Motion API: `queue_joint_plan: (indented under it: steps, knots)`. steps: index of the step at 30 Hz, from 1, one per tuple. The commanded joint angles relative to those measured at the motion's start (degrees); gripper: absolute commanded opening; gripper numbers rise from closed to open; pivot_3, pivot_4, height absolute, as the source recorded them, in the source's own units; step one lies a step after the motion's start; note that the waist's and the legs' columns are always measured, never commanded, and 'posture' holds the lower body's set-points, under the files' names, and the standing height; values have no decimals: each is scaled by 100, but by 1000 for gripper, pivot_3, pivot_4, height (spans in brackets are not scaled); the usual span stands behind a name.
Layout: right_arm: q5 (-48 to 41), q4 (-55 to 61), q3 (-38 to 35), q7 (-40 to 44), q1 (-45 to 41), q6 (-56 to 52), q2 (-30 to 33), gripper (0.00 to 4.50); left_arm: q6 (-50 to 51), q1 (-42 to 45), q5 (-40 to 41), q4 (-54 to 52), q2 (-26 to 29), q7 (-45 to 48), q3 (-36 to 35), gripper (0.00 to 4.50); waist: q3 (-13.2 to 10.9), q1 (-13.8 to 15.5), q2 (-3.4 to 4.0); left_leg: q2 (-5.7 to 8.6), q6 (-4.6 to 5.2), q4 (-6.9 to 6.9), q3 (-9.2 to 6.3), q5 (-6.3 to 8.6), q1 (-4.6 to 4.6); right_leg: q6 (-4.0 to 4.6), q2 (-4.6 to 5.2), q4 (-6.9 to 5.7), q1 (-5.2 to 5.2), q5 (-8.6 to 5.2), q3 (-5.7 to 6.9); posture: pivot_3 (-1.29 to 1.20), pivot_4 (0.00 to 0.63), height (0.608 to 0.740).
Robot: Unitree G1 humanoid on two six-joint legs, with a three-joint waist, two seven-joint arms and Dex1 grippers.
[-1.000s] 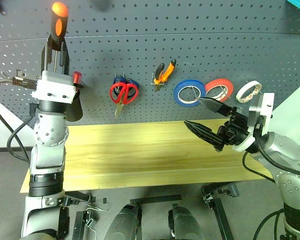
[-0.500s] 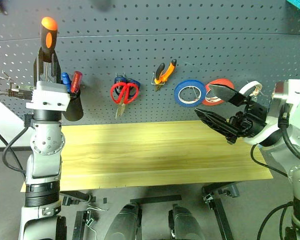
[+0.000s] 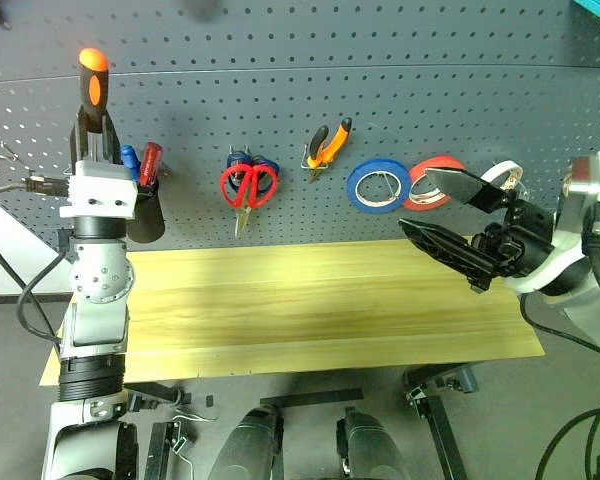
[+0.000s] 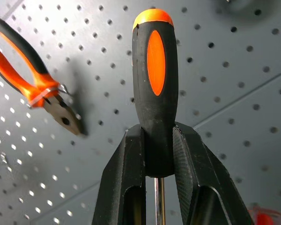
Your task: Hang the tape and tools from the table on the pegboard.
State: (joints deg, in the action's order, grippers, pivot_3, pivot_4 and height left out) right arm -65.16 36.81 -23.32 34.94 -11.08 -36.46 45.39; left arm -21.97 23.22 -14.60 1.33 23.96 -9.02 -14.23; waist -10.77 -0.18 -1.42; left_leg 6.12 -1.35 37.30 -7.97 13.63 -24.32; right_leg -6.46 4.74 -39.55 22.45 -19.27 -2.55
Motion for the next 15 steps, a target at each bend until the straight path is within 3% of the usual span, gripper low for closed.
queue_joint_plan:
  steps: [1,15]
  knots:
    - [-286,221,-281,-126,13,-43,167,4500,-43,78,93,-118,-68,-79,-30,457,-8,-65,1,1,1,0,0,0,0,0,1,1,-1,0,-1,-107,234,719]
    - [-435,222,-413,-209,230,-175,481,4500,657,-720,67,-1036,-446,-18,-132,457,-84,-253,7,-3,10,-7,3,4,-4,0,0,14,0,0,-7,-128,254,719]
